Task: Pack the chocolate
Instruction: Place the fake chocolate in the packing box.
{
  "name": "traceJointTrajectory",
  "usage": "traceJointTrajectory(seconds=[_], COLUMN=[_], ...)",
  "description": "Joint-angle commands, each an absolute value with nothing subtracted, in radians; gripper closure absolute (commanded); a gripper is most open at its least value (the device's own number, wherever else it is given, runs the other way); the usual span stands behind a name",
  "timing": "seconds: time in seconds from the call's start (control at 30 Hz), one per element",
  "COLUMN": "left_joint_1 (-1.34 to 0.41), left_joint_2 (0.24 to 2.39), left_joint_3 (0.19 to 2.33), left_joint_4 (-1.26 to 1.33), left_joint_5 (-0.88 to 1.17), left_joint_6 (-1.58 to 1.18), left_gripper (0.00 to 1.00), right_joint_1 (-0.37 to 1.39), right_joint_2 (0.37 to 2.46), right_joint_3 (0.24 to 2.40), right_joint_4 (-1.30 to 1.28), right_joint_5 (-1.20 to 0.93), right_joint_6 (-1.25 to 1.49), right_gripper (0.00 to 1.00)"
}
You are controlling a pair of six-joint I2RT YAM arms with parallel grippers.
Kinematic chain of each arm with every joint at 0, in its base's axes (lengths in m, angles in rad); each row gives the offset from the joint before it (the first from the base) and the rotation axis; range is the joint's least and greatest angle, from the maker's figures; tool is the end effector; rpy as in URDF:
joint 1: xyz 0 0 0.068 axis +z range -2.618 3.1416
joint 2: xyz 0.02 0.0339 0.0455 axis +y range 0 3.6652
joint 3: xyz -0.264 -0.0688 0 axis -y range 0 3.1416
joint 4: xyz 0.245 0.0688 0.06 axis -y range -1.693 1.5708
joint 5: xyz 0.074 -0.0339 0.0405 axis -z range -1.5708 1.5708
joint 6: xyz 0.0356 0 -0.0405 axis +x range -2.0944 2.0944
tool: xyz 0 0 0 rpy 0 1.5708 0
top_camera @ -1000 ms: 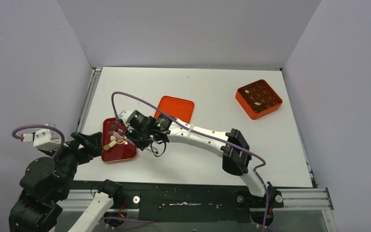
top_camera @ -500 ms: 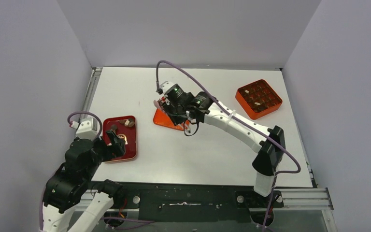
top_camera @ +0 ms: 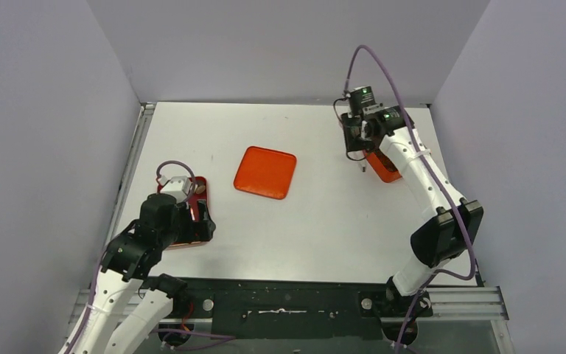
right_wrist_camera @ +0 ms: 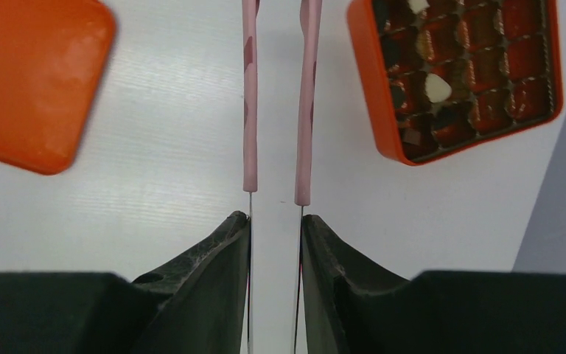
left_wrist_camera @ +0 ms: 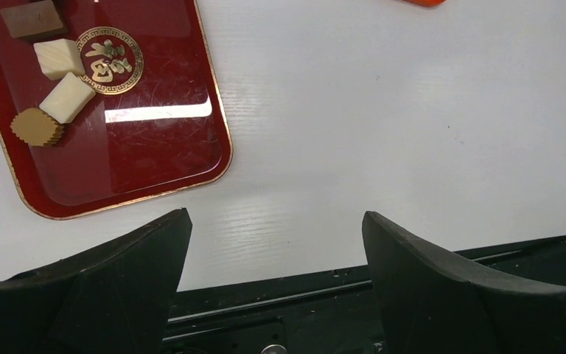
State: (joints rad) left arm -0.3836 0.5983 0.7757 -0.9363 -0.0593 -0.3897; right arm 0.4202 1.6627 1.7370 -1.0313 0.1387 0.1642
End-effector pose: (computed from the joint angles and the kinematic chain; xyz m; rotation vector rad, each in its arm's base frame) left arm 0.1046 -0.0399 0.2891 -0.0371 2.3495 -0.3163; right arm 0.3188 0.1371 0.3651 -0.2661 2.5013 0.0623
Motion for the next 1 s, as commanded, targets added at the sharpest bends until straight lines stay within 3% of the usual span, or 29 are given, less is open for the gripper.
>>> traceJointTrajectory(seconds=[0.0, 0.37, 0.97], left_joint_1=[-0.385, -0.386, -0.387], left_joint_2=[0.559, 0.477, 0.480], left_joint_3=[0.776, 0.758, 0.759], left_joint_4=[-0.854, -0.855, -0.861], left_joint_5=[-0.029, -0.082, -0.089], left_joint_6=[-0.350, -0.348, -0.348], left_gripper=[0.15, 0.15, 0.15], right_joint_1=[0.284, 0.010, -0.063], right_joint_2=[1.659, 1.856, 2.002], right_joint_3=[1.801, 1.957, 1.989], right_joint_4=[-1.033, -1.077, -1.029], right_joint_5=[0.142, 0.033, 0.007], right_joint_6=[0.138, 0.135, 0.117], right_gripper=[0.71, 0.68, 0.66])
